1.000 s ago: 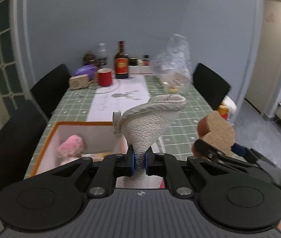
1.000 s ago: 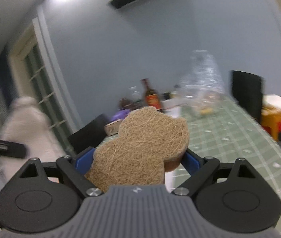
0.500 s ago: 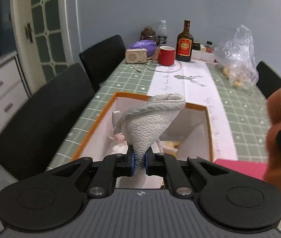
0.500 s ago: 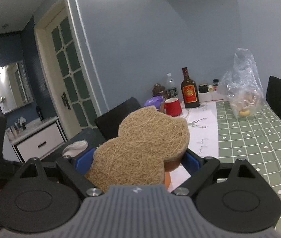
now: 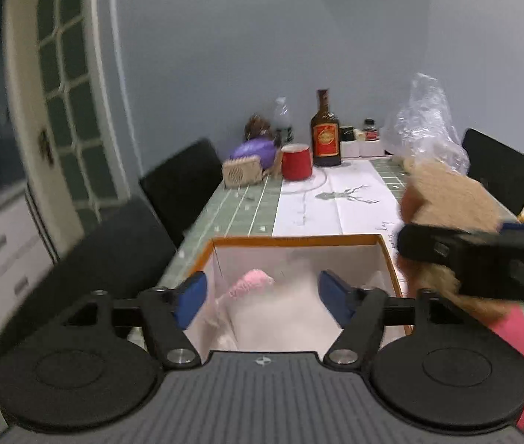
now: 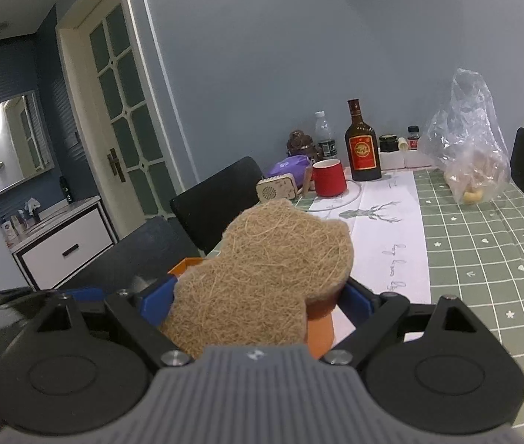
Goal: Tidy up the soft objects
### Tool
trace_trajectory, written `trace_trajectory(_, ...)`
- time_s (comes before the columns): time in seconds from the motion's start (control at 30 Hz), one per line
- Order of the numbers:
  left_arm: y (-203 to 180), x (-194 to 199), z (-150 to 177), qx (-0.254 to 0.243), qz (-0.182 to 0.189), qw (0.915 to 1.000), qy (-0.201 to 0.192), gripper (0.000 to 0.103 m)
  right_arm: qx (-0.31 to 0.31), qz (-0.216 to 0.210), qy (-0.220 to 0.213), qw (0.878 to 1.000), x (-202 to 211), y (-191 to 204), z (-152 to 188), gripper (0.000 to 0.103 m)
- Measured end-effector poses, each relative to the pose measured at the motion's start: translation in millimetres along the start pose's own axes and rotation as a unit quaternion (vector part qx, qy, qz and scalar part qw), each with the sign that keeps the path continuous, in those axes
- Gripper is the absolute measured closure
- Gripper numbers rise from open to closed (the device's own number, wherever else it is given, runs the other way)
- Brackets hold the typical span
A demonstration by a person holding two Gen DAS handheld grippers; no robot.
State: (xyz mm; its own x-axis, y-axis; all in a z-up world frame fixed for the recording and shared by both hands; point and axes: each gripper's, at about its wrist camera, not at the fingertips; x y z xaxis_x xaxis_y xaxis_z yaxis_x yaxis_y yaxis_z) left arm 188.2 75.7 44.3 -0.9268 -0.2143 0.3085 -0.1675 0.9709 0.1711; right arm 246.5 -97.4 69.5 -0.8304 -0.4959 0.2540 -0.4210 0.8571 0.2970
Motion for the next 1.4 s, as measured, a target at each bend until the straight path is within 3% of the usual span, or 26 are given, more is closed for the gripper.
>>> trace_trajectory(0.1,1,18,-3,-0.014,-0.016,0.9995,-0.024,0.014,0.019,-0.005,0.004,1.0,-11,11,3,0.013)
trace_trajectory(0.27,2,41,-2,-0.049,-0.025,0.9976,-0.041,0.012,-0.004,-0.015,0.018,1.0,-30,23,8,0.013)
trace_trajectory(0.37,5,50,-2,-0.05,-0.046,0.9968,-0.042,0.012,-0.023,-0.025,0.04,0.999,-42,26,10,0.007)
trace_trajectory(0.4,7,53,-1,-0.048,-0.046,0.9966,-0.048,0.012,-0.032,-0.018,0.037,0.999,-42,26,11,0.002)
trace_trajectory(0.53,14,66,2,-0.044,-0.036,0.997,-0.053,0.012,-0.047,-0.028,0.007,0.999,-28,24,9,0.003)
trace_trajectory(0.67,13,90,11,-0.033,-0.044,0.9963,-0.066,0.011,-0.036,-0.022,-0.029,0.999,15,22,9,0.003)
trace_trajectory(0.73,10,103,17,-0.027,-0.047,0.9944,-0.091,0.011,0.001,0.024,-0.02,1.0,39,26,12,0.003)
trace_trajectory(0.8,9,112,21,-0.014,-0.057,0.9932,-0.1,0.011,0.045,0.107,0.015,0.993,61,31,18,0.003)
trace_trajectory(0.97,1,139,33,-0.002,-0.038,0.9925,-0.116,0.011,0.112,0.152,-0.012,0.982,124,40,38,0.003)
trace_trajectory(1.1,-10,158,48,0.016,-0.019,0.9917,-0.126,0.011,0.103,0.166,-0.039,0.98,166,43,62,0.003)
trace_trajectory(1.27,-25,169,64,0.026,-0.009,0.9896,-0.141,0.011,0.091,0.206,-0.054,0.973,193,45,101,0.003)
trace_trajectory(1.4,-34,173,76,0.038,0.019,0.9906,-0.131,0.011,0.09,0.22,-0.057,0.97,207,40,118,0.003)
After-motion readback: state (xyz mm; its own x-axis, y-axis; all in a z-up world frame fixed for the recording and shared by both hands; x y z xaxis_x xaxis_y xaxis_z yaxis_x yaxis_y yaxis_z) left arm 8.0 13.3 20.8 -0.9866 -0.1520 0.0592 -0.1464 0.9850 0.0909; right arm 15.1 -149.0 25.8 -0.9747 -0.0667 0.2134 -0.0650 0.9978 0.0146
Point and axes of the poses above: each gripper's, at about its wrist camera, not at the fingertips, and x roughly against the way its jaws point, y to its left, z to its underside, and after that the axes turned 9 degrees about -y, right-handed
